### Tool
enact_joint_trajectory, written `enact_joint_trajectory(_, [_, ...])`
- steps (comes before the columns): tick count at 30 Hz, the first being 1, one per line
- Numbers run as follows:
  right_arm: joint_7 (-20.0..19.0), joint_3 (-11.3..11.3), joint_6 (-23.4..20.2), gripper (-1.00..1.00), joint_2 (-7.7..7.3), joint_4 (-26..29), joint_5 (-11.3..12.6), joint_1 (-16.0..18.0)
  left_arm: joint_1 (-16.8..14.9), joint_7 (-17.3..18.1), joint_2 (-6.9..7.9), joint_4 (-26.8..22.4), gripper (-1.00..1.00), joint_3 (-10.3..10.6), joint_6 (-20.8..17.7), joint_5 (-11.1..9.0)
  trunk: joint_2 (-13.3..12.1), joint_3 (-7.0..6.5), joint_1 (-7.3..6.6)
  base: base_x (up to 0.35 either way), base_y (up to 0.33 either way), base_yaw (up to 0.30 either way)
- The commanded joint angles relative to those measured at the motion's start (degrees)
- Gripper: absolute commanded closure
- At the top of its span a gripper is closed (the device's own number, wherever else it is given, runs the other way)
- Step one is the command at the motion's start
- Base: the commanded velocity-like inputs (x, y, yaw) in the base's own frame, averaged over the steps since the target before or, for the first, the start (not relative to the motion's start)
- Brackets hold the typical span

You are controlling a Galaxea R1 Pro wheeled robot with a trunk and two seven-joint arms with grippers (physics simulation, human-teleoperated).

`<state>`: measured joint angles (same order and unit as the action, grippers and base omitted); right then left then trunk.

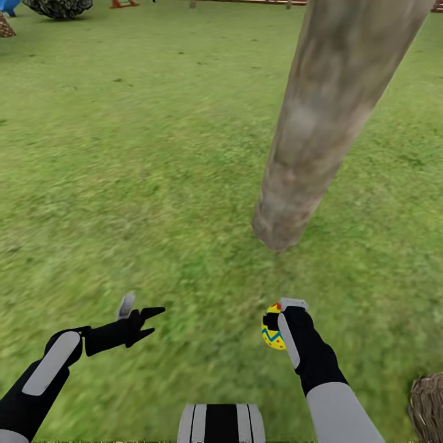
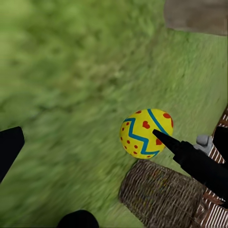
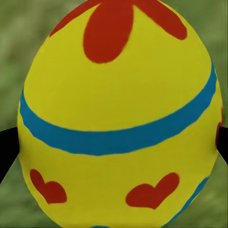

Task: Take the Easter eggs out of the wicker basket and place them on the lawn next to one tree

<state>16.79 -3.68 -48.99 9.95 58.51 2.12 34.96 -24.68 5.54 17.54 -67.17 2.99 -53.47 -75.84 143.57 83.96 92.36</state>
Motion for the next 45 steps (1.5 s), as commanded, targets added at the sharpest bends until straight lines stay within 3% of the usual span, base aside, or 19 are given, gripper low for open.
enact_joint_trajectory(1, [0.3,-0.1,-0.1,1.0,0.05,0.1,0.3,0.0,0.0,0.5,0.03,0.0,-1.0,0.1,-0.1,0.4,0.0,0.36,0.01,0.0,0.0,0.0])
enact_joint_trajectory(16, [0.2,-0.1,1.0,1.0,0.05,0.3,0.3,0.0,0.0,0.5,-0.48,-1.8,-1.0,2.8,-0.1,0.4,0.2,4.27,0.4,0.0,0.0,0.0])
enact_joint_trajectory(19, [0.3,-0.1,4.0,1.0,0.05,-0.1,0.2,0.0,0.0,0.5,-0.48,-2.3,-1.0,4.3,0.0,0.3,0.3,4.94,0.48,0.0,0.0,0.0])
enact_joint_trajectory(26, [0.3,-0.1,4.6,1.0,0.05,-0.2,0.2,0.0,0.0,0.5,-0.48,-2.3,-1.0,4.6,0.0,0.3,0.4,6.49,0.66,0.0,0.0,0.0])
enact_joint_trajectory(45, [0.2,0.1,4.7,1.0,0.05,0.0,0.2,0.0,0.0,0.5,-0.48,-2.4,-1.0,4.7,0.0,0.3,0.4,6.93,0.66,0.0,0.0,0.0])
